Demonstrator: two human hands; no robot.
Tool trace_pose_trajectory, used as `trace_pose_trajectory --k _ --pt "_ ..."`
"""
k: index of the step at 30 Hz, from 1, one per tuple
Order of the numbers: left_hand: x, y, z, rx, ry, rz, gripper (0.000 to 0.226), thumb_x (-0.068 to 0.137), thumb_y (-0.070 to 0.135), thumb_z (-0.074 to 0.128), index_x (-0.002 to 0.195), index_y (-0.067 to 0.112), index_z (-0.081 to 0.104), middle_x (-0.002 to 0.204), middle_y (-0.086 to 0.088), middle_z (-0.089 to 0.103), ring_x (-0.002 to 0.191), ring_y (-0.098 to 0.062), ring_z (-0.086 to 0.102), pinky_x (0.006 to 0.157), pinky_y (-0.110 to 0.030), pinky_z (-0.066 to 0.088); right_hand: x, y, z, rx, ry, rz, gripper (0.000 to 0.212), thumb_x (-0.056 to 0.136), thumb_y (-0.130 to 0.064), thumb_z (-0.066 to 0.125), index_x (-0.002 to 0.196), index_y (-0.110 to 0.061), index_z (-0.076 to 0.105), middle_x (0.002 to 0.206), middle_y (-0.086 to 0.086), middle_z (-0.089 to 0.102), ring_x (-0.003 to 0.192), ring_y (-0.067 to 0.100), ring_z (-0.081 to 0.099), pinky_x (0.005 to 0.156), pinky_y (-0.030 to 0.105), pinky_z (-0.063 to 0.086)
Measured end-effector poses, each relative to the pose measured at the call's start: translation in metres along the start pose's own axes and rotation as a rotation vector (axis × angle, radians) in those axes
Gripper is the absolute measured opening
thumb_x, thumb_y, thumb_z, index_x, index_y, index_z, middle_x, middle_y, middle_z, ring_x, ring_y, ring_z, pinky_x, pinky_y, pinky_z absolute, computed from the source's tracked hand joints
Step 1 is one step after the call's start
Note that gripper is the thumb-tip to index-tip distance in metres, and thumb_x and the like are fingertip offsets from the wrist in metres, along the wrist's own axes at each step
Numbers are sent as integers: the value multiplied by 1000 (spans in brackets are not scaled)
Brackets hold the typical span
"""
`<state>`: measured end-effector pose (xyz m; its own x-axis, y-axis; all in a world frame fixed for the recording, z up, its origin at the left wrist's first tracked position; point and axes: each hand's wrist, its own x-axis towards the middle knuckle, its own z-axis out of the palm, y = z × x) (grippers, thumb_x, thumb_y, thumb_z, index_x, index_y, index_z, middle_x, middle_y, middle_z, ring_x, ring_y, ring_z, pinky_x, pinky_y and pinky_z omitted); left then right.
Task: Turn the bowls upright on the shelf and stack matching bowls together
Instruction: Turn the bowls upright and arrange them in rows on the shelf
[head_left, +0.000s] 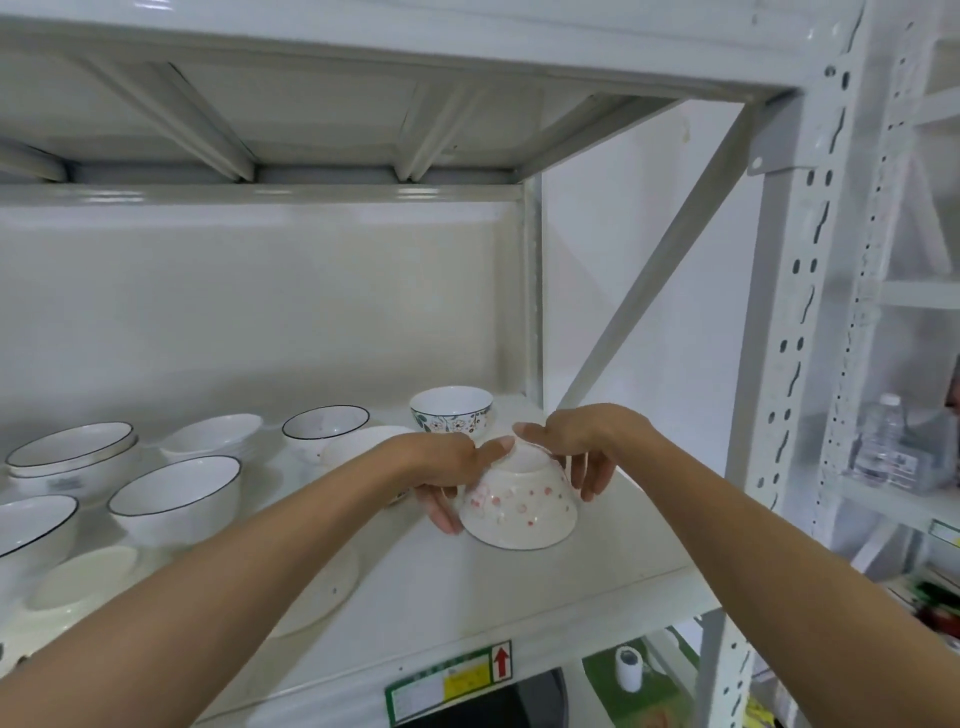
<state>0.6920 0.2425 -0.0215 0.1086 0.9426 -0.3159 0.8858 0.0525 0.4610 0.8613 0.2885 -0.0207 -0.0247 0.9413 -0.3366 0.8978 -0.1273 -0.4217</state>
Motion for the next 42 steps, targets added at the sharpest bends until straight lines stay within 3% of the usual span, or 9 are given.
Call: trace_pose_trajectory --k 7,11,15,18,21,26,30,36,42 --pt "2 -6 22 -110 72 -42 81 89 72 21 115 2 52 93 -16 75 66 -21 71 99 -24 45 -11 3 21 90 -1 -31 85 91 -70 25 133 1 45 105 27 65 46 29 68 66 35 61" --pt "1 -9 27 -201 171 -29 63 94 65 28 96 5 49 59 -7 67 53 -17 66 68 -22 45 -18 3 27 132 52 -54 76 95 -64 27 129 2 45 108 28 63 47 30 66 65 35 61" --pt "3 -17 27 -310 243 37 68 93 62 35 104 -1 58 88 -21 74 76 -32 74 93 -35 53 -23 2 28 164 161 -106 65 96 -60 30 111 0 51 94 22 65 62 37 72 69 37 61" --pt "1 -18 25 -324 336 112 57 95 55 39 91 2 60 84 -24 74 76 -34 74 87 -36 57 -29 -3 25 171 273 -155 58 96 -60 27 94 -8 52 81 11 63 59 35 70 81 36 57" --pt "-1 -18 22 -426 445 195 51 91 52 50 105 3 53 89 -17 74 71 -35 73 76 -41 60 -33 -6 18 231 377 -207 54 98 -56 24 92 -11 52 72 8 66 52 31 69 84 34 55" --pt "-5 -17 22 -552 584 335 89 68 54 75 136 15 33 129 -10 47 98 -30 65 75 -45 60 -28 -5 7 563 457 -251 50 98 -48 29 108 -6 55 85 11 67 65 36 73 76 42 61" --pt "-5 -22 22 -461 666 427 79 64 39 83 127 17 42 125 -3 41 104 -23 59 89 -38 53 -26 1 0 1028 263 -191 55 100 -48 34 114 2 52 104 20 65 72 34 71 53 38 61" --pt "-12 -27 26 -493 528 586 81 70 24 85 134 31 35 123 12 45 108 -8 56 89 -29 54 -22 19 -1 1180 -98 -114 32 97 -28 52 114 -1 56 98 24 70 74 35 73 56 45 60" --pt "-5 -32 26 -743 252 413 83 79 75 48 146 27 37 144 12 47 131 -7 46 112 -32 36 -10 18 9 1070 49 -234 24 93 5 48 111 3 65 105 17 66 83 26 66 65 37 59"
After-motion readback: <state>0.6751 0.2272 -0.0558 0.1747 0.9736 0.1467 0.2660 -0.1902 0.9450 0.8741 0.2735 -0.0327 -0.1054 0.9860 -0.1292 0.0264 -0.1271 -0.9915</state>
